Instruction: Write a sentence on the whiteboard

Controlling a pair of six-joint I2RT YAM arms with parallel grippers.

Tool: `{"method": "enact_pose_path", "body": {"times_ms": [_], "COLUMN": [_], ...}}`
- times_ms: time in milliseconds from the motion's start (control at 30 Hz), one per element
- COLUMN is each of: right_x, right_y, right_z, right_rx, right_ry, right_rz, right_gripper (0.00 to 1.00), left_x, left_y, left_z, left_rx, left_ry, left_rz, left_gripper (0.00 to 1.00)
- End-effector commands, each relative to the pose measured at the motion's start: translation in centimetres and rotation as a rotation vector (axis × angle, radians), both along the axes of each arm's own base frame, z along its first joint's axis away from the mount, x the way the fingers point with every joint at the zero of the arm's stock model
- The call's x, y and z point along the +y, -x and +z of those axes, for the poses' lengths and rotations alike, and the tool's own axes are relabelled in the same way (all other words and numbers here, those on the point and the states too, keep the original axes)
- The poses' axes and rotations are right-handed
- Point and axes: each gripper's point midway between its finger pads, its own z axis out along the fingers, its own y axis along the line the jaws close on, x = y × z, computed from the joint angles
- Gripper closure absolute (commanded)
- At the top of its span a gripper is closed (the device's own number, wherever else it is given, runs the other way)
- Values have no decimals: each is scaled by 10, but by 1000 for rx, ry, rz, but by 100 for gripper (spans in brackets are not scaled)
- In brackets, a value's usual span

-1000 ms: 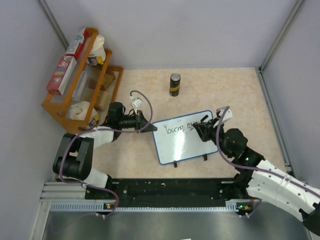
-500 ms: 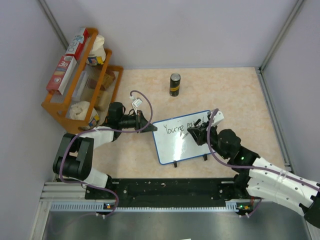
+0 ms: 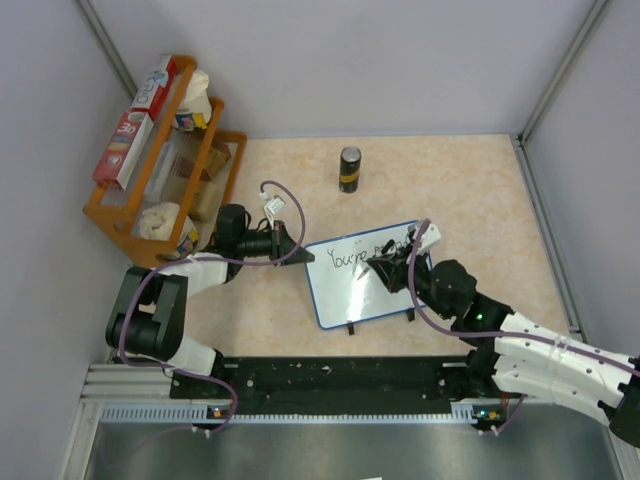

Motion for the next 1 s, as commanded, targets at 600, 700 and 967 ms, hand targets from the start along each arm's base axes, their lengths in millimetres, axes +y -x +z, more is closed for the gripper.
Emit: {"method": "enact_pose_path", "body": {"times_ms": [600,700,967], "right_x": [21,28,53], "right_y": [4,7,10], "right_z": [24,27,17], "right_rx": [-58,-62,-53], "right_ry": [-65,-75,-39], "right_rz": [47,66,95], "right_gripper": [100,100,100], "left_x": [6,6,6], "left_y": [-4,-4,-4], "left_z": [-38,-38,-37], "left_rx": [-8,-9,-12], "left_ry": [-117,-119,-119], "left_rz": [50,51,51], "left_gripper": [100,100,100]}}
